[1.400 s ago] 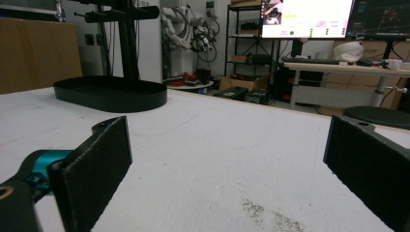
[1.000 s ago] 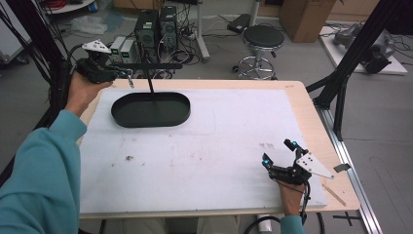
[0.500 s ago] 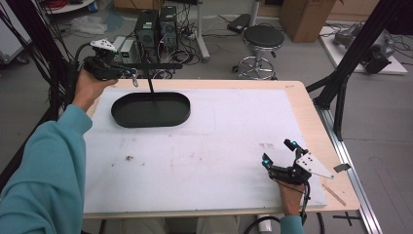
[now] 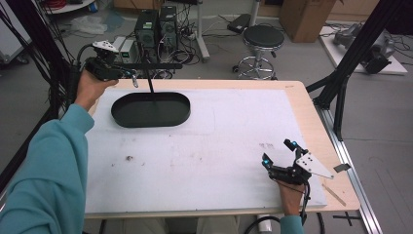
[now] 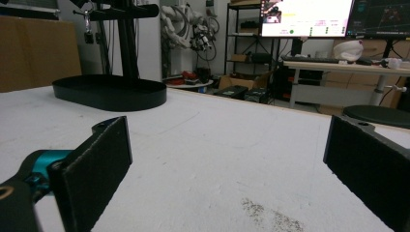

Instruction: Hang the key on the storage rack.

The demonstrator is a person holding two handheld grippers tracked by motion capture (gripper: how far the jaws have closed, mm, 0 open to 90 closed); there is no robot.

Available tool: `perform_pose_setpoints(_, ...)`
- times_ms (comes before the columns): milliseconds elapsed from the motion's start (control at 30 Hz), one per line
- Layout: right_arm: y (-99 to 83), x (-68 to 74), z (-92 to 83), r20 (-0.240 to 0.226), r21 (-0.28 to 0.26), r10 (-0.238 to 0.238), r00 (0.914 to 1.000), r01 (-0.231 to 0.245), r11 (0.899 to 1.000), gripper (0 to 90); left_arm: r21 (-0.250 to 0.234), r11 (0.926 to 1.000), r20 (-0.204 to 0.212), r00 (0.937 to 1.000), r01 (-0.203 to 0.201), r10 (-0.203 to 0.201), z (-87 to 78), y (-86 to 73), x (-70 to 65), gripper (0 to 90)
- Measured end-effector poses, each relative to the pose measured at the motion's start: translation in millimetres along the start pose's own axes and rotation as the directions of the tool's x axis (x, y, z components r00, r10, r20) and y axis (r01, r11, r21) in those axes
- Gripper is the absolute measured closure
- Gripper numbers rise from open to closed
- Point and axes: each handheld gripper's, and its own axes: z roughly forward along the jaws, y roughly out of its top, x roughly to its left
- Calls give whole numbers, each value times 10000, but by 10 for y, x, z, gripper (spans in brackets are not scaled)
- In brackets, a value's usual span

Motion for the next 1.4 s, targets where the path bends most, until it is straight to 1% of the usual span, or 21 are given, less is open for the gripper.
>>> perform_pose_setpoints(233,0,0,0,2,0,-5,10000,5,10000,25,87,10000,-70,10000,29,-28,52,-13,23,882)
perform_pose_setpoints(433,0,2,-2,-1,23,45,10000,-45,10000,25,106,9999,-142,9999,70,-68,58,-25,50,882)
perform_pose_setpoints(633,0,-3,2,12,3,-30,10000,30,10000,25,-20,9999,-191,9997,172,-172,68,-24,51,882)
perform_pose_setpoints(700,0,2,1,18,37,7,10000,-8,10000,25,8,9999,-255,9996,116,-116,73,-16,44,882)
perform_pose_setpoints(767,1,0,3,1,12,-25,10000,25,10000,25,-4,9999,-314,9994,154,-154,82,-15,41,882)
perform_pose_setpoints(800,1,1,1,22,36,-6,10000,6,10000,25,63,9999,-420,9991,105,-102,87,-18,46,882)
perform_pose_setpoints(867,1,2,2,-9,21,-17,10000,17,10000,25,91,9999,-428,9990,135,-131,94,-23,58,882)
perform_pose_setpoints(1067,1,1,0,7,45,-4,10000,4,10000,25,-20,9998,-512,9985,202,-203,106,-21,64,881)
perform_pose_setpoints(1133,0,2,1,18,34,3,10000,-3,10000,24,-110,9994,-542,9980,316,-321,117,-24,74,881)
perform_pose_setpoints(1200,1,2,1,16,33,5,10000,-5,10000,25,-114,9993,-559,9978,349,-355,121,-24,76,881)
perform_pose_setpoints(1333,0,2,1,18,31,6,10000,-6,10000,25,-203,9991,-684,9969,382,-395,137,-22,74,879)
perform_pose_setpoints(1400,1,2,2,-12,17,-19,10000,19,10000,25,-270,9985,-882,9948,478,-500,147,-21,74,870)
